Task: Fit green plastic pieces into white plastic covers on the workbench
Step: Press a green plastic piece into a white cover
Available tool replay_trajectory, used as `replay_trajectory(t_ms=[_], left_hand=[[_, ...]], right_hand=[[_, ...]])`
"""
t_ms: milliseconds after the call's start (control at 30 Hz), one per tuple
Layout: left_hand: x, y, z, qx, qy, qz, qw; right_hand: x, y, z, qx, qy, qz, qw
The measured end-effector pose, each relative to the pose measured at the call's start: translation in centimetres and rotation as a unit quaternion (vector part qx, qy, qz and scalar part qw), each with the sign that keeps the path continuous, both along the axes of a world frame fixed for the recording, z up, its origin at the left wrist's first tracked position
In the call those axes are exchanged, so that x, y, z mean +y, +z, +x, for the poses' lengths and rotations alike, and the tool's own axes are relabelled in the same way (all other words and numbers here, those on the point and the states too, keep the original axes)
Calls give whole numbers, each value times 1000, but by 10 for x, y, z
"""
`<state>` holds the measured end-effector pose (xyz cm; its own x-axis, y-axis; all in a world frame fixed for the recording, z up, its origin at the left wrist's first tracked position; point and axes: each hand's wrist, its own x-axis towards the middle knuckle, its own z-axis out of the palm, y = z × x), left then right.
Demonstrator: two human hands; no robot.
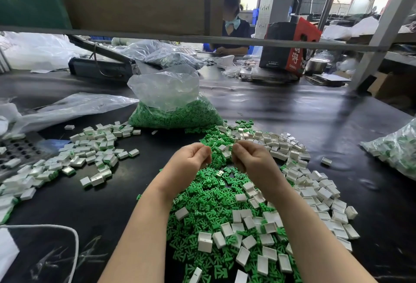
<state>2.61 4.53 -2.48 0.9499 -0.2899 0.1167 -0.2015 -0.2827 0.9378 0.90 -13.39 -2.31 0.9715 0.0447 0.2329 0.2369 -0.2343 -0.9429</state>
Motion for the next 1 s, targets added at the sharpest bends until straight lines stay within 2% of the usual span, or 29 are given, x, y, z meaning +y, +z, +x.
replay_trajectory(t_ms=[167,367,533,733,1000], left_hand=[[-8,1,-2,22,-50,-67,996],[-10,-1,-1,34,-60,-114,991],[-9,1,-2,12,-79,-92,993],[-7,1,-2,8,-87,-87,992],[-3,1,-3,34,-115,-24,992]], right_hand=[[9,0,-1,8,57,35,998],[12,0,-2,-4,56,23,998],[11,0,-1,-17,48,-6,999],[8,-2,0,-38,61,-89,993],[1,0,-2,40,141,-106,983]])
